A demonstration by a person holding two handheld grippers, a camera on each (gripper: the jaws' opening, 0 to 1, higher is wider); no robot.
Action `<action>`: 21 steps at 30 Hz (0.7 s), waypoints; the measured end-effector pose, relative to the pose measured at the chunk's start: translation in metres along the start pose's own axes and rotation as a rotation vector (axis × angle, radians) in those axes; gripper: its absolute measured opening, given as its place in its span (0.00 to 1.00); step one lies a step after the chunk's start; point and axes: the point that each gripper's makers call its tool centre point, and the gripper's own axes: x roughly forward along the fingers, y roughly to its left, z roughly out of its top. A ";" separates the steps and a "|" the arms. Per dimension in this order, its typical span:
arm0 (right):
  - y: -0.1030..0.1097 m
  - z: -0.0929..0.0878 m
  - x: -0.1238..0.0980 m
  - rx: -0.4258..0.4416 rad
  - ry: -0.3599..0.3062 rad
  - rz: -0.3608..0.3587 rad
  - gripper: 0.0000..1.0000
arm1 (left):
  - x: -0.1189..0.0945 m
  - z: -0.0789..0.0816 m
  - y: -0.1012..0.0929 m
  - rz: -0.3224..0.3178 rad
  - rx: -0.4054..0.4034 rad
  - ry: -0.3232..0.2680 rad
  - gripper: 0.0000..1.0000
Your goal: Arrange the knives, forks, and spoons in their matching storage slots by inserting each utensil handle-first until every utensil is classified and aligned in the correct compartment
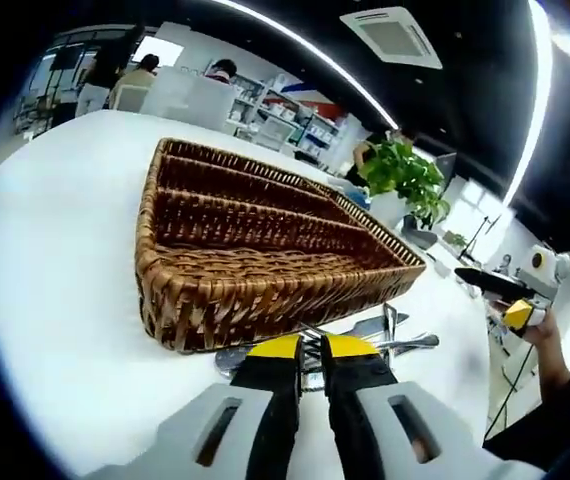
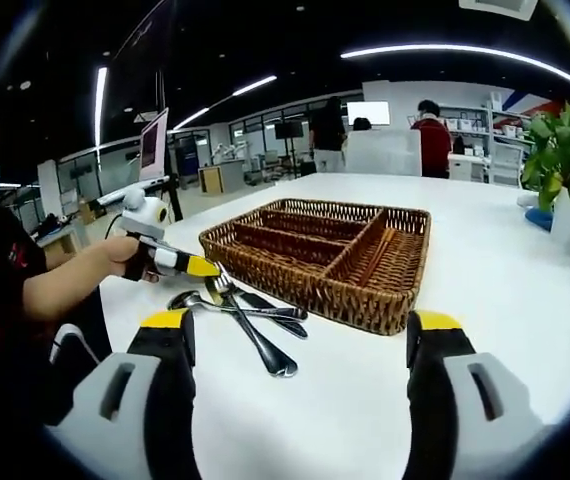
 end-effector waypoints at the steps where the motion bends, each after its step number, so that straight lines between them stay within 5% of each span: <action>1: 0.000 0.000 0.000 -0.001 0.003 0.000 0.89 | -0.001 0.001 -0.004 -0.027 -0.006 -0.006 0.06; 12: 0.005 0.000 0.003 -0.005 0.012 0.013 0.88 | -0.015 0.010 -0.033 -0.144 -0.060 -0.062 0.02; 21: 0.006 0.001 0.001 -0.014 0.017 0.013 0.88 | -0.021 0.017 -0.045 -0.176 -0.081 -0.099 0.00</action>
